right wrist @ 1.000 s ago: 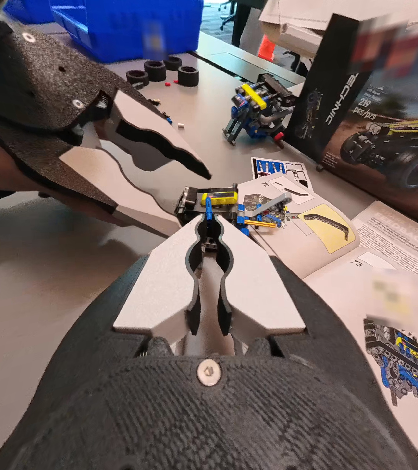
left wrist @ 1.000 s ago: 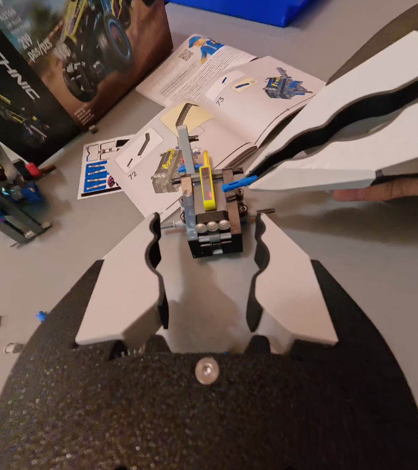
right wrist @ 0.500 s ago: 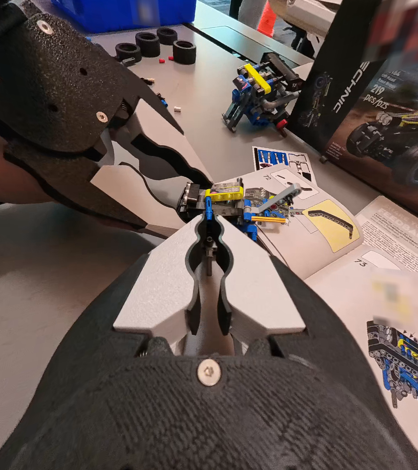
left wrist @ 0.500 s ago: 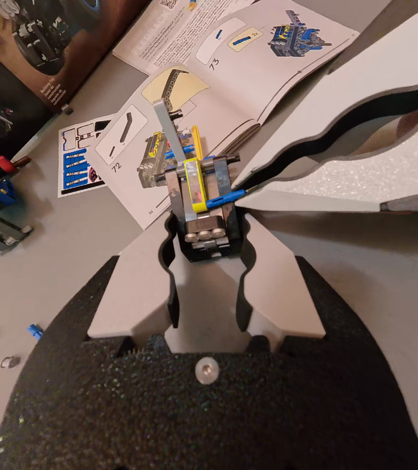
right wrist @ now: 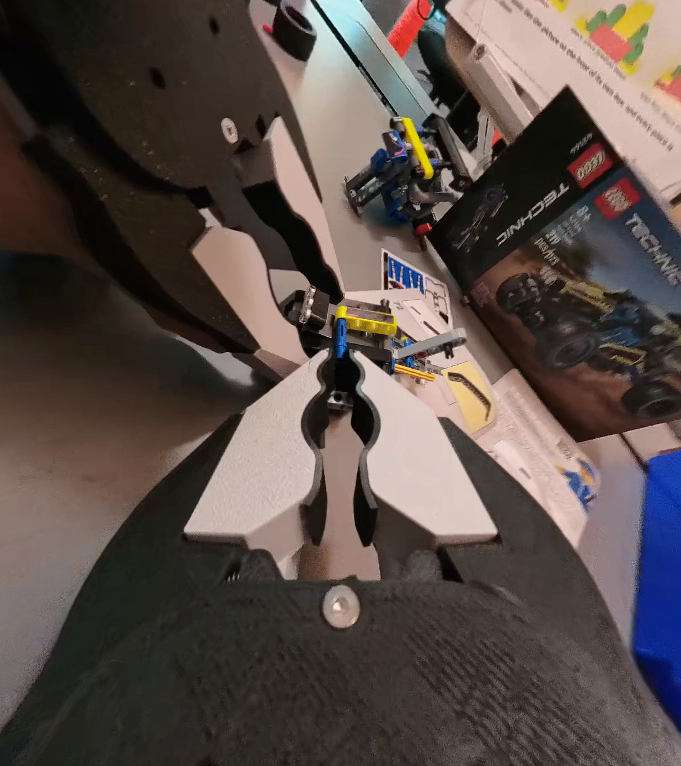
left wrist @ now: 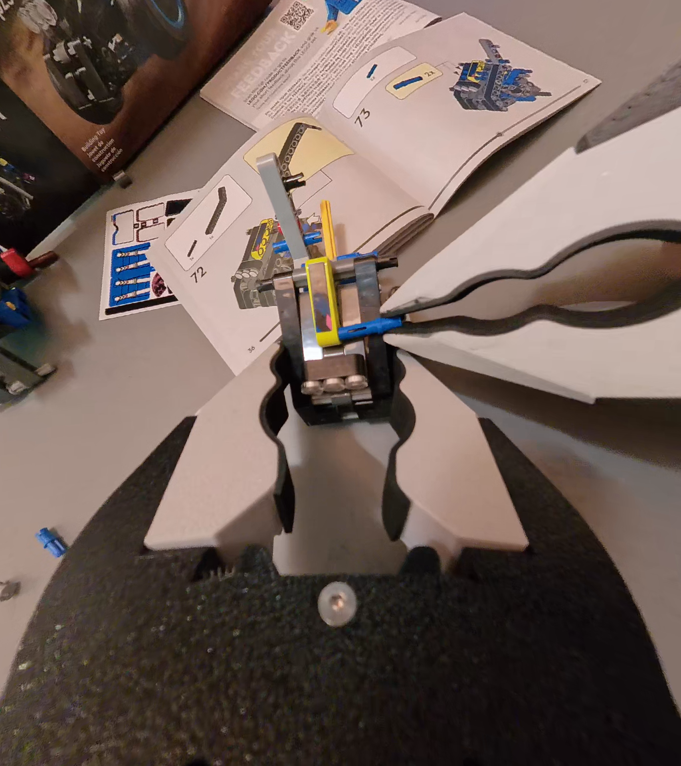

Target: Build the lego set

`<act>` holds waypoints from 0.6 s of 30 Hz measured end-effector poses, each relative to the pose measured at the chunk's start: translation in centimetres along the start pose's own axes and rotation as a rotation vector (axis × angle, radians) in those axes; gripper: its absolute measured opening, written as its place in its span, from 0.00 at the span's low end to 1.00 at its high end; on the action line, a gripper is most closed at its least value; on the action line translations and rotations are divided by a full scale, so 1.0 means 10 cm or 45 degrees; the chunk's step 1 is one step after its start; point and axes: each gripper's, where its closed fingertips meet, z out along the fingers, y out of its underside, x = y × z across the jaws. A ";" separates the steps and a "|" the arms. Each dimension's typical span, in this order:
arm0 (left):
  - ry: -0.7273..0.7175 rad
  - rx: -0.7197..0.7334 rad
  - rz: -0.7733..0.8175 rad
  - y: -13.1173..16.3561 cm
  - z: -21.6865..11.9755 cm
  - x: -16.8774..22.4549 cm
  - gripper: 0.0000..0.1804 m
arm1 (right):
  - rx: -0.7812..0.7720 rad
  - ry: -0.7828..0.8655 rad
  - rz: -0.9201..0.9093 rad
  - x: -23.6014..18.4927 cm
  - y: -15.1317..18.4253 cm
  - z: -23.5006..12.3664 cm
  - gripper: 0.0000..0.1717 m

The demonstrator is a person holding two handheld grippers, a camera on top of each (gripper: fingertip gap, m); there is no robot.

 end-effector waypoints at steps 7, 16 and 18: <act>-0.063 0.014 0.058 0.01 0.00 -0.01 0.24 | 0.095 -0.220 0.424 -0.02 -0.04 -0.03 0.01; -0.150 -0.002 0.051 0.02 0.00 -0.06 0.24 | -0.013 -0.089 0.170 -0.04 -0.05 0.00 0.00; -0.148 -0.002 0.045 0.02 0.00 -0.06 0.24 | -0.040 -0.070 0.097 -0.05 -0.02 0.01 0.01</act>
